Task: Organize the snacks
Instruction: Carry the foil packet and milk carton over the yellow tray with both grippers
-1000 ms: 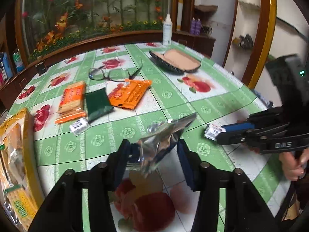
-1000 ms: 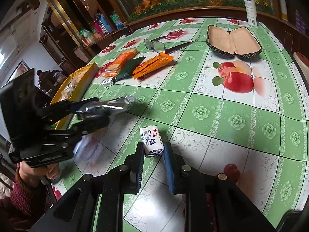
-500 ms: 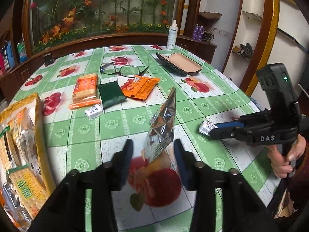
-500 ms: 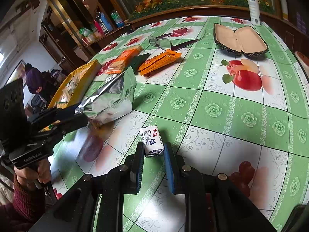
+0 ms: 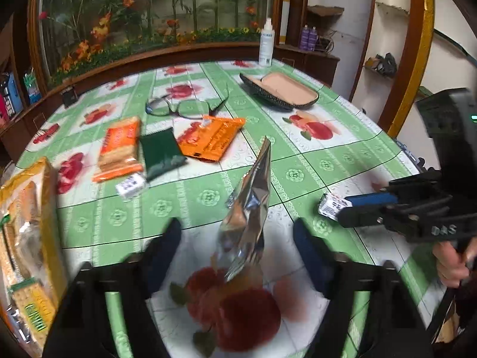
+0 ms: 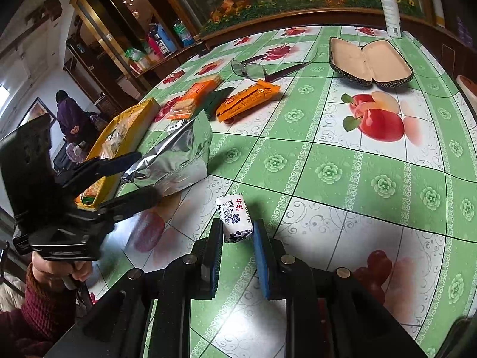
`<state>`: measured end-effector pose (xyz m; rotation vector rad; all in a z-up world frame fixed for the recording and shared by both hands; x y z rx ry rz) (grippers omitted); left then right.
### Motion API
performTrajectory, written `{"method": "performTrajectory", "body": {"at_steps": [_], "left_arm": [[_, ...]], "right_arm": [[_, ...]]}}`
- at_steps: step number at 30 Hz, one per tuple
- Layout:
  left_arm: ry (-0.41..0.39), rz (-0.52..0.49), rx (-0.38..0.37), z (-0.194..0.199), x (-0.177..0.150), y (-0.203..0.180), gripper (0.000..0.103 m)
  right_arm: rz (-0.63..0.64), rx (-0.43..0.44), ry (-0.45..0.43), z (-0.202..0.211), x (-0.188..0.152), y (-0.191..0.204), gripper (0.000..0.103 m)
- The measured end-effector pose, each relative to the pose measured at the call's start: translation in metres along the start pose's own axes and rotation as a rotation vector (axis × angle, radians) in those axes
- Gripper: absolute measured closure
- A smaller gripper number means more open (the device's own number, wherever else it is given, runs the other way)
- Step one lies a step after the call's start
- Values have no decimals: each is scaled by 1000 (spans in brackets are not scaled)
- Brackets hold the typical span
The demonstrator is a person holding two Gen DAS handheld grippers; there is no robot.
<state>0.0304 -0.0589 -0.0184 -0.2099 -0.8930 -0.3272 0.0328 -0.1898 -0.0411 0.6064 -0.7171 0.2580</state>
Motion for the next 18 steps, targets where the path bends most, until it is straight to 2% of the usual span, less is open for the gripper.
{"method": "performTrajectory", "body": {"at_steps": [1, 3, 12, 18], "left_arm": [[10, 7, -5, -5, 0, -1, 71], [17, 30, -16, -13, 0, -1, 79], [-20, 144, -78, -1, -2, 4, 79], [-67, 147, -83, 27, -1, 7, 79]], "right_arm": [[-4, -1, -1, 0, 1, -1, 82], [-17, 3, -1, 1, 1, -4, 82], [-37, 11, -3, 2, 2, -5, 82], [-75, 23, -30, 1, 8, 2, 81]]}}
Point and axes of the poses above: each gripper's, at about its wrist camera, not at the fingertips, and z roughly against the way its jaws point, y to its left, x to its top, the point moved 6 cm from there along -z, roughly the way its jaws point, and after that the axes turned 10 degrees about -y, right-handed, at the moved point
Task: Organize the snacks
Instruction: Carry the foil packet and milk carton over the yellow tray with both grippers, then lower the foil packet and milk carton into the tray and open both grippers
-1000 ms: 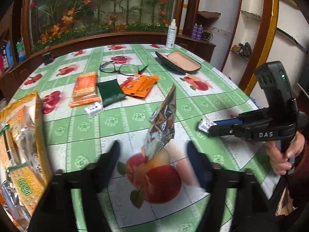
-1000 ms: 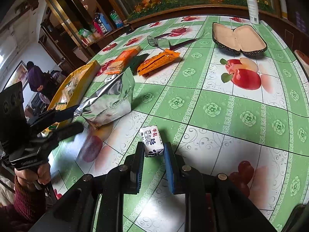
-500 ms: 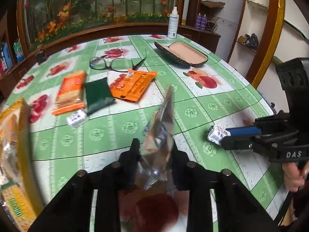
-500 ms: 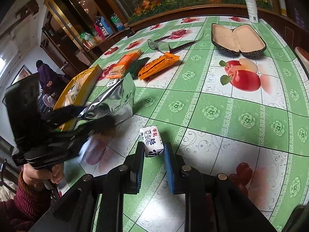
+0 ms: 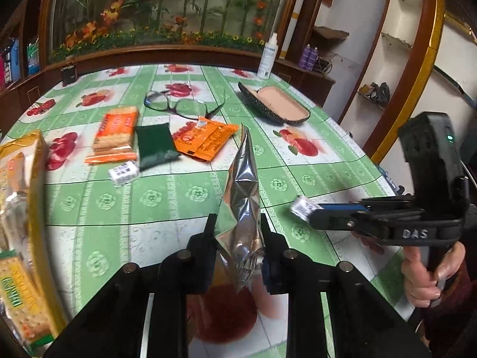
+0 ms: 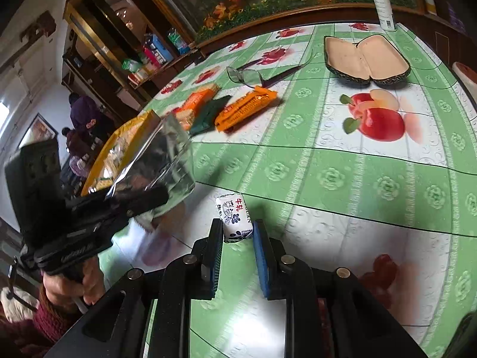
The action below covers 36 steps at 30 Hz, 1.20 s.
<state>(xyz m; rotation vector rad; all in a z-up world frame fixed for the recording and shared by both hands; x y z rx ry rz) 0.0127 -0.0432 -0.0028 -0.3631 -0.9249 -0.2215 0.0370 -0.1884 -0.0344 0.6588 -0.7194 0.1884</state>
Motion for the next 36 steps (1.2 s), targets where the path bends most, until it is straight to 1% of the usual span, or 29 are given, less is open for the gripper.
{"method": "performTrajectory", "body": {"at_steps": [4, 6, 12, 19, 22, 24, 26, 31, 33, 36], "left_arm": [[-39, 24, 10, 24, 5, 13, 79], [-68, 35, 31, 41, 7, 25, 79], [-136, 93, 85, 83, 10, 66, 79], [-219, 150, 195, 130, 11, 119, 79], [-240, 185, 237, 145, 8, 142, 79], [-251, 203, 282, 155, 3, 158, 79], [-266, 233, 315, 166, -3, 175, 79], [-278, 296, 369, 177, -15, 208, 79], [-274, 310, 401, 179, -22, 220, 79], [-267, 329, 414, 175, -29, 229, 79]], "right_arm": [[-22, 40, -26, -8, 4, 23, 81], [-28, 71, -22, -16, 5, 40, 81], [-7, 122, 1, -40, 7, 82, 81], [62, 184, 14, -66, 17, 146, 81], [94, 209, 21, -78, 22, 175, 81], [118, 231, 32, -90, 24, 199, 80], [142, 237, 39, -102, 24, 217, 80], [186, 234, 67, -129, 17, 253, 80], [199, 223, 63, -136, 16, 261, 80], [194, 207, 71, -153, 16, 268, 80]]}}
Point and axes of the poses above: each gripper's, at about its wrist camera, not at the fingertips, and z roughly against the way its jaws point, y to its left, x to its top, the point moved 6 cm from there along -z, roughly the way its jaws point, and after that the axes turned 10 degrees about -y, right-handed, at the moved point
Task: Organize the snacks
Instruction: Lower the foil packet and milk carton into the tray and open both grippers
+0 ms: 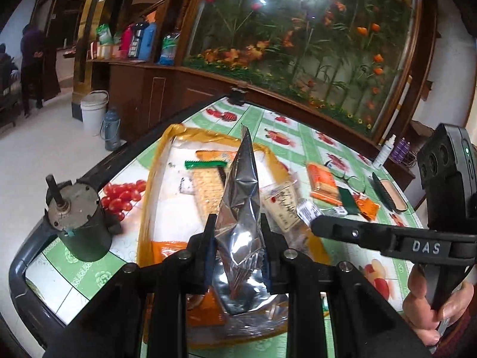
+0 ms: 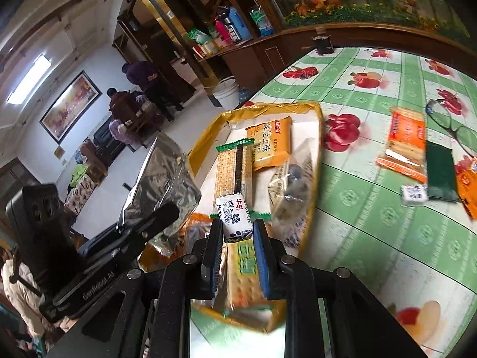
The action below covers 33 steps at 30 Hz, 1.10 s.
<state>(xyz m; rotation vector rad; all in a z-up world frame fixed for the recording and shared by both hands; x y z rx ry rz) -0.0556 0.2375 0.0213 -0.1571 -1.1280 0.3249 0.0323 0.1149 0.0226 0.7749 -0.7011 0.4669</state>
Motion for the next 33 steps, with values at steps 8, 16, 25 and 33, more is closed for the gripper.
{"method": "performTrajectory", "body": {"at_steps": [8, 16, 25, 33], "left_arm": [[19, 10, 21, -12, -13, 9, 79], [45, 55, -2, -17, -15, 13, 79], [67, 49, -2, -21, -18, 8, 79], [84, 39, 0, -24, -20, 7, 79]], "right_arm": [[5, -32, 21, -27, -4, -4, 80], [18, -62, 32, -39, -11, -8, 80], [14, -91, 9, -42, -14, -15, 80], [23, -114, -17, -42, -17, -19, 80]]}}
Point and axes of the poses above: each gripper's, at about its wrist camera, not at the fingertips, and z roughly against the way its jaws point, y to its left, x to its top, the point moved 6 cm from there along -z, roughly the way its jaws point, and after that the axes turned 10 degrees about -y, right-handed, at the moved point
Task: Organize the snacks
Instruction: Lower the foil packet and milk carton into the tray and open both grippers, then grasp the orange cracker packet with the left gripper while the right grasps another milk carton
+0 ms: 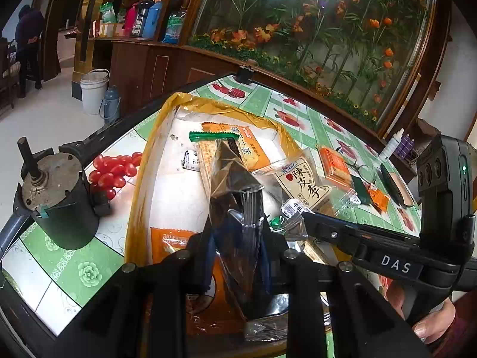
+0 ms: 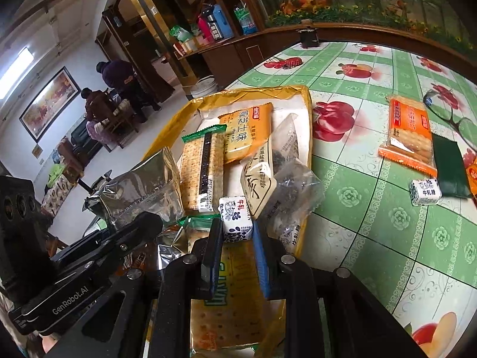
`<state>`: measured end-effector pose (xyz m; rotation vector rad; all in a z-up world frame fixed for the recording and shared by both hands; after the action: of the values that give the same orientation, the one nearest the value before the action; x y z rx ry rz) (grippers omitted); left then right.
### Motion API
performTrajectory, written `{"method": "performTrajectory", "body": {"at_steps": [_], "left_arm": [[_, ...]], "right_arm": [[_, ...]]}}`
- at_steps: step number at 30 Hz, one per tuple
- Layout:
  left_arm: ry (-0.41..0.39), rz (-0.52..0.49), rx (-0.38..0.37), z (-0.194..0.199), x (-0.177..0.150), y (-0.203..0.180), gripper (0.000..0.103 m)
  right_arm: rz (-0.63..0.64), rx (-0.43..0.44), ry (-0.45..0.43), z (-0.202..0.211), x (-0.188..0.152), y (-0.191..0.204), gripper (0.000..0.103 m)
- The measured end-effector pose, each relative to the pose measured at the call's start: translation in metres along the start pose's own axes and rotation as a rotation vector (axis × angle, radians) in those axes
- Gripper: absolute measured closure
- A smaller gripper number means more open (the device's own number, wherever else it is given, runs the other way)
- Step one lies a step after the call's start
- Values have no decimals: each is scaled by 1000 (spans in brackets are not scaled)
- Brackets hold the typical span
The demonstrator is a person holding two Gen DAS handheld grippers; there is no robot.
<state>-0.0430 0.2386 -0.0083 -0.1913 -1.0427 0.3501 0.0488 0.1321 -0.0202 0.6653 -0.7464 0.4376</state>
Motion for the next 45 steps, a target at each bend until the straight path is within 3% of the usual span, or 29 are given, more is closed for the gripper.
{"method": "performTrajectory", "body": {"at_steps": [12, 15, 20, 22, 27, 32, 37, 40, 45], "left_arm": [[-6, -7, 26, -1, 0, -1, 79], [-11, -9, 36, 0, 0, 0, 79], [-15, -29, 63, 0, -1, -2, 78], [-18, -36, 72, 1, -1, -1, 76], [-30, -44, 87, 4, 0, -1, 64], [-43, -41, 94, 8, 0, 1, 63], [-66, -73, 120, 13, 2, -4, 46], [-86, -97, 135, 15, 3, -7, 45], [-103, -133, 159, 23, 6, -14, 31]], "right_arm": [[13, -7, -1, 5, -2, -1, 80], [16, -1, 8, 6, -2, 0, 73], [27, 25, -2, 14, -2, 7, 49], [37, 21, -12, 18, -2, 9, 46], [18, 40, -12, 25, 0, 8, 44], [-28, 124, -11, 35, 5, 7, 29], [-38, 186, -31, 47, 12, 13, 15], [-25, 191, -35, 52, 14, 16, 14], [-43, 207, -58, 62, 20, 15, 14]]}}
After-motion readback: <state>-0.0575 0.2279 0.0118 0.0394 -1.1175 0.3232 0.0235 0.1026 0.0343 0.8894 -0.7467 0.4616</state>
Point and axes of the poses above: each gripper's, at about its wrist camera, not at the fingertips, and z roughly against the way its jaws point, y to its left, x to its top, the point moved 6 cm from there along -z, roughly the way its jaws point, and after that the axes turned 10 degrees about -y, right-handed, at the moved point
